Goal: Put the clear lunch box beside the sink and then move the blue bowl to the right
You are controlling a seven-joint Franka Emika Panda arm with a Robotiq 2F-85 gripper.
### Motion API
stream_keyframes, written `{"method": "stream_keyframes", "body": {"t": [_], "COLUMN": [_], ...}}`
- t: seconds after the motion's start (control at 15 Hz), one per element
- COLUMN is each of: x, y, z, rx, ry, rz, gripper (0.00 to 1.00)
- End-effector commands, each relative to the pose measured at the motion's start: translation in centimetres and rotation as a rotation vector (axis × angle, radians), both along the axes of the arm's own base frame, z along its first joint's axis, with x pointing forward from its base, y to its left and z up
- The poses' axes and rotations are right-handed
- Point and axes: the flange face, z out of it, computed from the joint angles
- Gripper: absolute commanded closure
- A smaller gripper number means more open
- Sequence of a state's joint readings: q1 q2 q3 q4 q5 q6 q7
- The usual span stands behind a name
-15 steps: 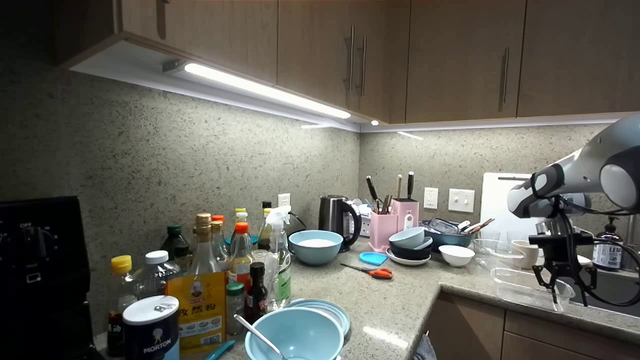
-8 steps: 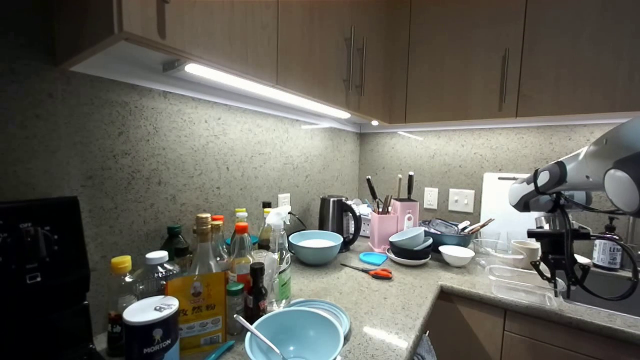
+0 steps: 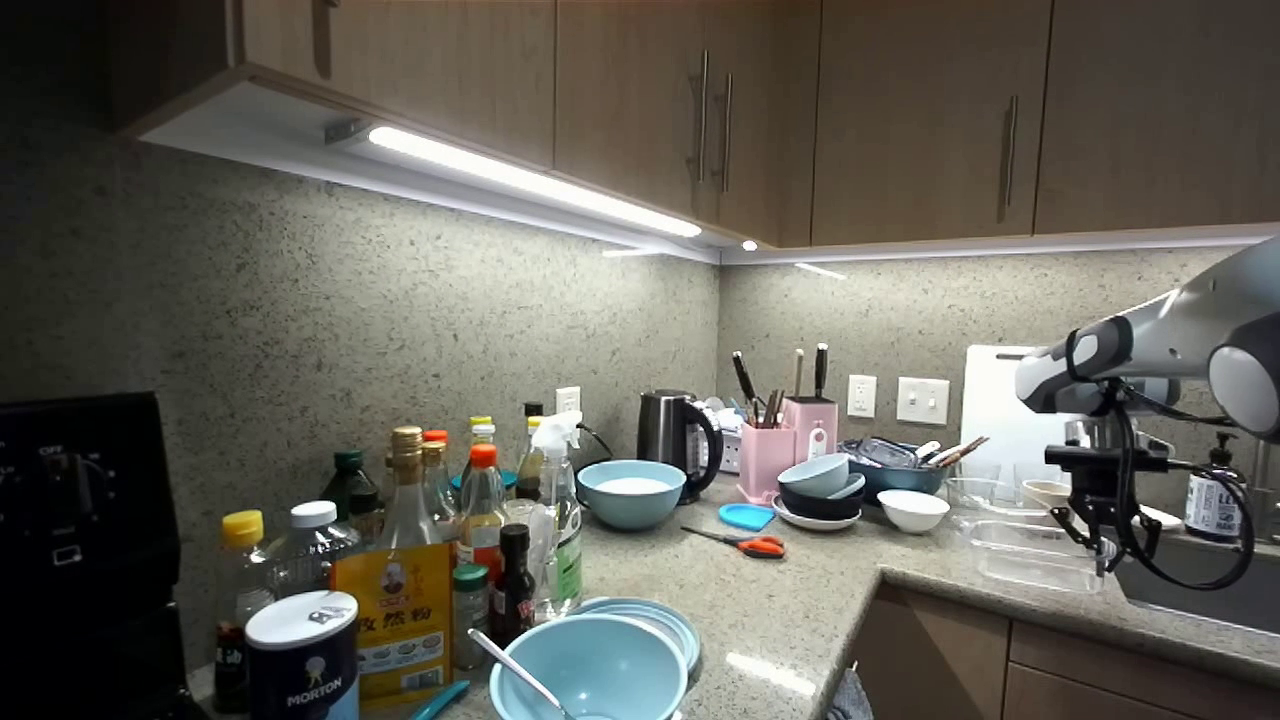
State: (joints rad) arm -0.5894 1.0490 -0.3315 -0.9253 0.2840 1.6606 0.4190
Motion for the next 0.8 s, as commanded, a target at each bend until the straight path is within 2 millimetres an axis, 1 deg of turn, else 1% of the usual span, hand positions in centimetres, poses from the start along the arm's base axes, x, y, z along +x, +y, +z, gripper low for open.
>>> {"method": "stream_keyframes", "body": {"t": [0.0,0.07,0.33,0.47,0.6,0.73], "x": [0.5,0.7,0.9,0.9,1.0,1.3], "y": [-0.5,-0.5,-0.2,0.0,0.2,0.3], "z": [-1.2,-1.2,-2.6,-2.9,-2.3,-0.7], "rx": [-0.027,-0.031,-0.039,-0.04,-0.052,-0.088], "ry": [0.025,0.026,0.055,0.071,0.077,0.065], "rz": [-0.012,-0.008,0.01,0.004,-0.006,-0.011], "gripper": [0.73,0.67,0.42,0.29,0.16,0.03]}}
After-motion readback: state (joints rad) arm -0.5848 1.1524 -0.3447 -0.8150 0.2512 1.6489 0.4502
